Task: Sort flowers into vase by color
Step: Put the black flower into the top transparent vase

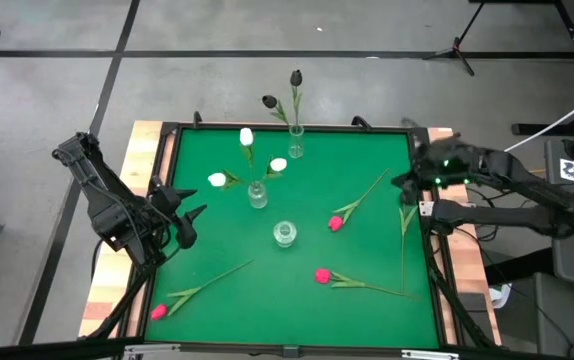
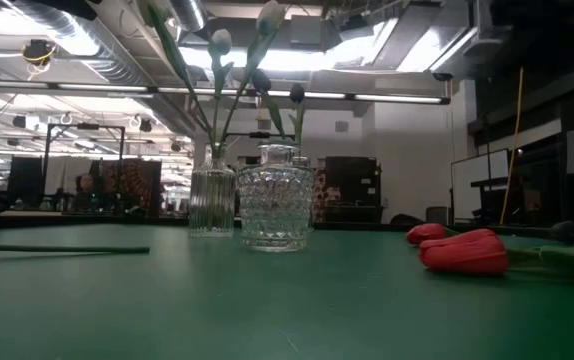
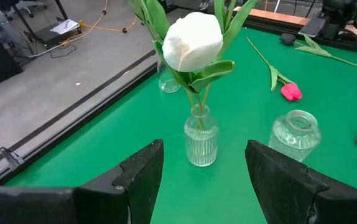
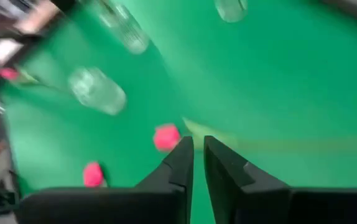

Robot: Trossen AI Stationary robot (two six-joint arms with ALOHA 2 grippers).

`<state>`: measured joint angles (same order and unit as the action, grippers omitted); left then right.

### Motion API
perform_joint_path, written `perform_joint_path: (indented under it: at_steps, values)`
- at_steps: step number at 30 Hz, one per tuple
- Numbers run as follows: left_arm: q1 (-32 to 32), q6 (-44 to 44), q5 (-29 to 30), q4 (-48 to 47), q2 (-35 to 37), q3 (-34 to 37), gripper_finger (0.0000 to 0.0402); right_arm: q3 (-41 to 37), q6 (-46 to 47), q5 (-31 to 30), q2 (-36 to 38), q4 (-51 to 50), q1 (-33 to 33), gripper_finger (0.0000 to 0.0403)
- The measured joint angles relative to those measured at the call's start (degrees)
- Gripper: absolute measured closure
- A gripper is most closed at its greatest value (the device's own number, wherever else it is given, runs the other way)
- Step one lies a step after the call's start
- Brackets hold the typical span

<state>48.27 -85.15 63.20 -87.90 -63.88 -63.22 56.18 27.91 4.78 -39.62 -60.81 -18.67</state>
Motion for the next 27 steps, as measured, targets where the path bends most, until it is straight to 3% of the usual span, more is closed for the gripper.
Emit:
perform_joint_path:
  at_steps: [3, 7, 13, 18, 22, 27]
  values:
    - [0.0, -0.3, 0.0, 0.0, 0.0, 0.0, 0.0178, 0.0, 8.0, -5.7, -1.2, -7.7, 7.6, 0.0374]
    - [0.0, -0.4, -0.2, 0.3, 0.0, 0.0, 0.0178, 0.0, 17.3, -7.7, -5.3, -14.6, 16.5, 0.0383]
    - [0.0, -0.5, -0.2, 0.5, 0.0, 0.0, 0.0178, 0.0, 26.2, -9.4, -13.6, -13.5, 26.5, 0.0384]
    - [0.0, -0.5, -0.2, 0.5, 0.0, 0.0, 0.0178, 0.0, 28.8, -7.3, -21.7, -10.7, 34.1, 0.038]
    - [0.0, -0.5, -0.2, 0.5, 0.0, 0.0, 0.0178, 0.0, 30.5, -6.1, -27.5, -10.7, 39.4, 0.0343]
    - [0.0, -0.5, -0.2, 0.5, 0.0, 0.0, 0.0178, 0.0, 39.2, -6.0, -34.3, -14.7, 45.3, 0.0255]
